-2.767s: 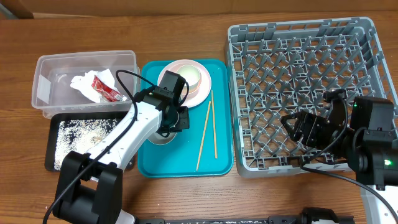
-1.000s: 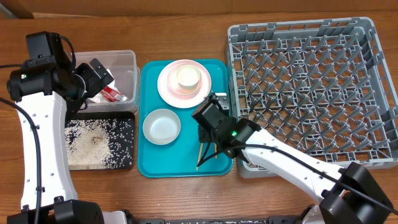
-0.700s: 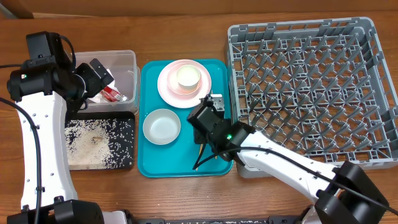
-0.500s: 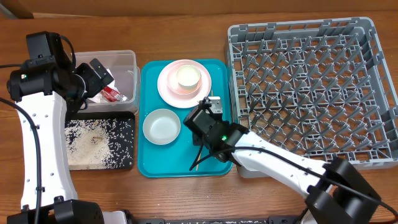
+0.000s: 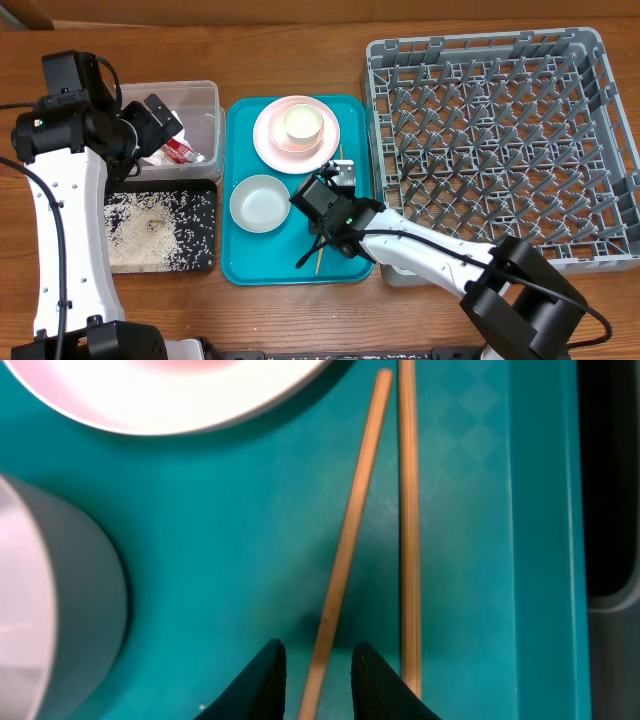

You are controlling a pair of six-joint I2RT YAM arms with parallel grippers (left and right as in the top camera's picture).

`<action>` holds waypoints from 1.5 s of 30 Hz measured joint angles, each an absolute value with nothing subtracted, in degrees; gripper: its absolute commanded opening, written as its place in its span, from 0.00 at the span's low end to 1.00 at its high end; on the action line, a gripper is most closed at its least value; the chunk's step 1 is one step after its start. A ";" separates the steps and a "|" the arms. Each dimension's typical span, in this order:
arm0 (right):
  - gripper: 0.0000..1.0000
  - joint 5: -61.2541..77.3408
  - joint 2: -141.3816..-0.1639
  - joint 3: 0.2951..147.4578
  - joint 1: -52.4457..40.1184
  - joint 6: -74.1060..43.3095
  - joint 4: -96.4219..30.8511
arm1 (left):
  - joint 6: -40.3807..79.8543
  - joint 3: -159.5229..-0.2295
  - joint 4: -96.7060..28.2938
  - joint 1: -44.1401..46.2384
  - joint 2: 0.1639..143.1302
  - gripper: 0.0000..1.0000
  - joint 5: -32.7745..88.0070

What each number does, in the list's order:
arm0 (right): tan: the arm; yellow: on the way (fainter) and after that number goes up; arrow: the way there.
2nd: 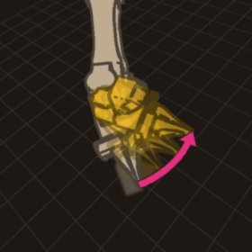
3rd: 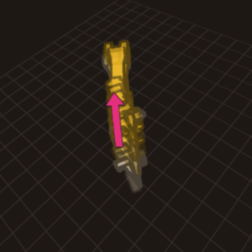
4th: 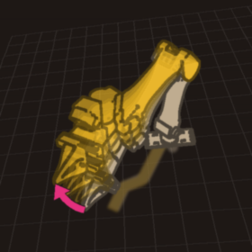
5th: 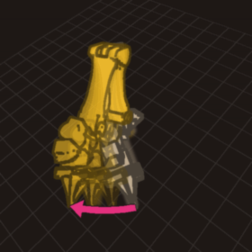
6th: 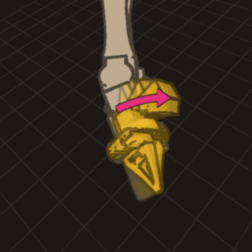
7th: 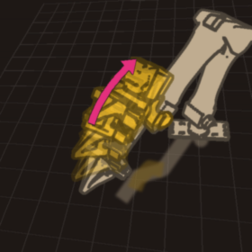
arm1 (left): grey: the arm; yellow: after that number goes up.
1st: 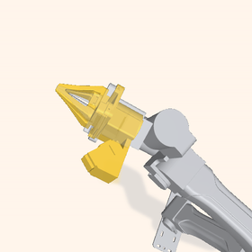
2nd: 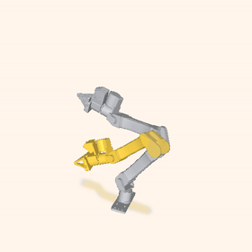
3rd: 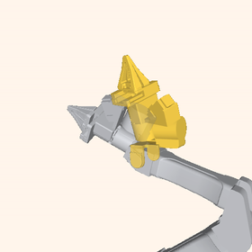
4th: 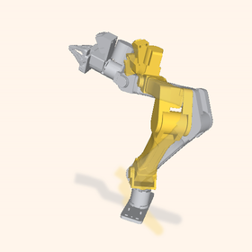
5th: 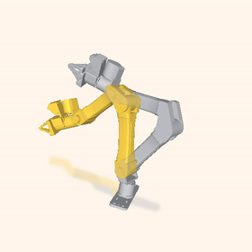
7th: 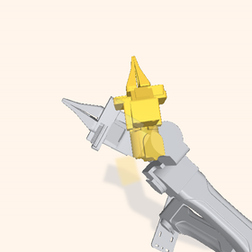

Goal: Sort waste into correct bins and load items into the dishwasher

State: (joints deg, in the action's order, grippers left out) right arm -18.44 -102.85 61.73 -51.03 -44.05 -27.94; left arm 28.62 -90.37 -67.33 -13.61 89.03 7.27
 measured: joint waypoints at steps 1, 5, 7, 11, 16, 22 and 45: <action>0.24 -18.41 -103.00 61.73 -51.03 -44.25 -27.92 | 28.62 -90.37 -67.31 -13.61 89.03 1.00 7.27; 0.25 -18.44 -103.07 61.73 -51.03 -47.05 -27.64 | 28.62 -90.37 -67.31 -13.61 89.03 1.00 7.27; 0.25 -18.41 -103.07 61.73 -51.05 -48.51 -27.55 | 28.62 -90.37 -67.29 -13.61 89.03 1.00 7.27; 0.25 -18.48 -103.31 61.73 -51.03 -50.41 -27.44 | 28.62 -90.37 -67.31 -13.61 89.03 1.00 7.27; 0.25 -18.41 -104.90 61.73 -51.05 -51.22 -26.59 | 28.62 -90.37 -67.31 -13.61 89.03 1.00 7.27; 0.25 -18.39 -106.26 61.73 -51.05 -51.44 -26.57 | 28.62 -90.37 -67.31 -13.61 89.03 1.00 7.27; 0.04 -17.30 -108.40 63.31 -51.05 -51.86 -27.11 | 28.62 -90.37 -67.31 -13.61 89.03 1.00 7.27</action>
State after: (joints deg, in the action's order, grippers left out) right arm -17.30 -108.40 63.31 -51.05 -51.86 -27.11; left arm 28.62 -90.37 -67.31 -13.61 89.03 7.27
